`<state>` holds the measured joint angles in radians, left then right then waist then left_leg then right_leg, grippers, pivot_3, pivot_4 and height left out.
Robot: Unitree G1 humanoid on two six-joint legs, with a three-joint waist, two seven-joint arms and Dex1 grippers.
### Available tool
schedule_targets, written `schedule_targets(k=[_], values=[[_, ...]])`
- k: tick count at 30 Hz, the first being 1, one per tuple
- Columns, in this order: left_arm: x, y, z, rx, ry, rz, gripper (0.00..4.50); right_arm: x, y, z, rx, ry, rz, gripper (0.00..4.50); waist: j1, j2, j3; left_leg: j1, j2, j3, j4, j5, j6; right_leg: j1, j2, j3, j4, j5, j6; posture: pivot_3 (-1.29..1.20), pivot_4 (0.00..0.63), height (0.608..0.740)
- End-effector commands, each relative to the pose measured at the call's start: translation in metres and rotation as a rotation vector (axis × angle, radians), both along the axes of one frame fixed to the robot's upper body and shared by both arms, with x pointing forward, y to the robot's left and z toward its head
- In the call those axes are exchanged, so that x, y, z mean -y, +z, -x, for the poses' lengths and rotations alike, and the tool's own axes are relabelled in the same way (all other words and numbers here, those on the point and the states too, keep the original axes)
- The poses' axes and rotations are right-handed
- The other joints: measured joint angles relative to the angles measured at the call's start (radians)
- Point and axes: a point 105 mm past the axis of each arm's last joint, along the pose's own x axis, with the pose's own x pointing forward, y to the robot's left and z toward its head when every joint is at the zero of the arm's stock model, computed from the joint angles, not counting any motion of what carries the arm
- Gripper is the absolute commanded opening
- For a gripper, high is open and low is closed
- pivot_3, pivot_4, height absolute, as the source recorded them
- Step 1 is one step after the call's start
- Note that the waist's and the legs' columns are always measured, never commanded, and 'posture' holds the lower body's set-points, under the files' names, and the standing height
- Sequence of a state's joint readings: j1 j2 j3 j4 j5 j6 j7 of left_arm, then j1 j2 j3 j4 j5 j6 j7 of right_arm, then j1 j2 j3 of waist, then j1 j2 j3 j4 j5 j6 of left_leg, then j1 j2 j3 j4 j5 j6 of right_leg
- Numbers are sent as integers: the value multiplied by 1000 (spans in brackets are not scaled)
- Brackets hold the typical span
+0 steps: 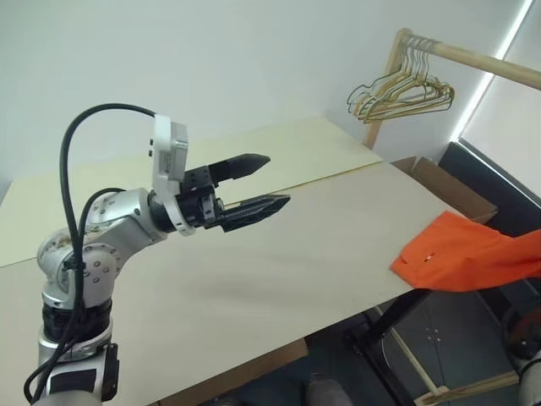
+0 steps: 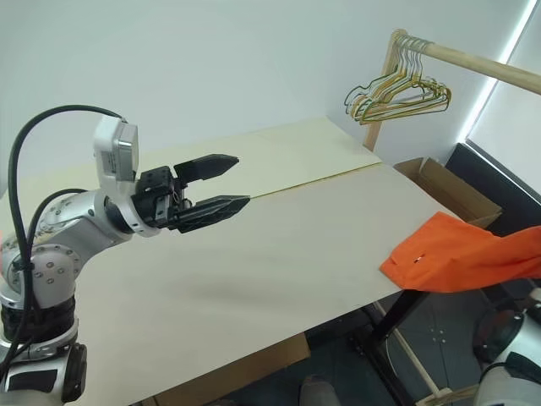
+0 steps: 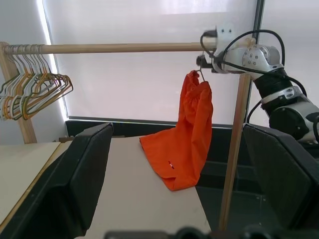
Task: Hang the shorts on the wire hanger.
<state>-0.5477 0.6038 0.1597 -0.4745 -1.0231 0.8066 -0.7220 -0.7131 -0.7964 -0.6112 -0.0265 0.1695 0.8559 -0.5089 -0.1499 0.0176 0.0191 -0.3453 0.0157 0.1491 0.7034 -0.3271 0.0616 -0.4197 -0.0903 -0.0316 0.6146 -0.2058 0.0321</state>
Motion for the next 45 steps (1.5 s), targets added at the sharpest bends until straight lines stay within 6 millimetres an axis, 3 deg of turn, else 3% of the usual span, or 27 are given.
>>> schedule_targets(k=[1,5,8,12,15,18,20,25,31,45], values=[[-7,7,2,59,34,1,4500,-54,47,-1,153,92,303,4461,0,0,0,1,0,1,-1,0,-1,0,0,1,0,-1,1,-90,0,740],[-18,-1,-16,106,243,-5,4500,-147,48,-41,122,607,559,4461,4,-2,0,9,-1,4,-6,0,-1,2,0,5,-1,0,1,-67,0,740],[-27,-12,-16,121,308,-39,4500,-215,21,-55,42,1019,670,4461,12,-4,1,10,0,6,-8,0,-1,5,2,6,-2,1,-1,-11,0,740],[-38,-30,-8,119,344,-145,4500,-261,-36,-70,-197,1402,658,4461,50,-9,3,10,1,7,-8,1,0,-2,2,5,-2,4,-6,66,0,740],[-47,-39,-8,123,433,-209,4500,-293,-78,-57,-305,1734,672,4461,96,-14,5,9,1,7,-9,0,0,-2,2,4,-3,3,-7,138,0,740],[-55,-48,3,110,490,-254,4500,-306,-107,-51,-411,1916,650,4461,139,-17,7,8,1,7,-9,0,-1,-2,1,2,-3,3,-8,203,0,740],[-60,-54,15,87,498,-277,4500,-310,-114,-49,-435,2002,631,4461,159,-20,8,8,1,7,-9,0,-1,-3,0,2,-3,3,-8,233,0,740],[-65,-64,32,56,505,-322,4500,-317,-115,-45,-443,2104,615,4461,202,-22,10,8,1,4,-9,-3,-8,-2,-1,-3,-3,2,-9,274,0,740],[-67,-66,35,45,524,-322,4500,-320,-118,-46,-455,2119,630,4461,245,-23,10,7,1,0,-9,-3,-11,-2,-1,-7,-2,1,-11,284,0,740],[-64,-68,39,13,525,-306,4500,-321,-126,-41,-484,2140,641,4461,251,-23,10,4,0,-4,-9,-3,-12,-2,-1,-10,-2,2,-12,311,0,740]])
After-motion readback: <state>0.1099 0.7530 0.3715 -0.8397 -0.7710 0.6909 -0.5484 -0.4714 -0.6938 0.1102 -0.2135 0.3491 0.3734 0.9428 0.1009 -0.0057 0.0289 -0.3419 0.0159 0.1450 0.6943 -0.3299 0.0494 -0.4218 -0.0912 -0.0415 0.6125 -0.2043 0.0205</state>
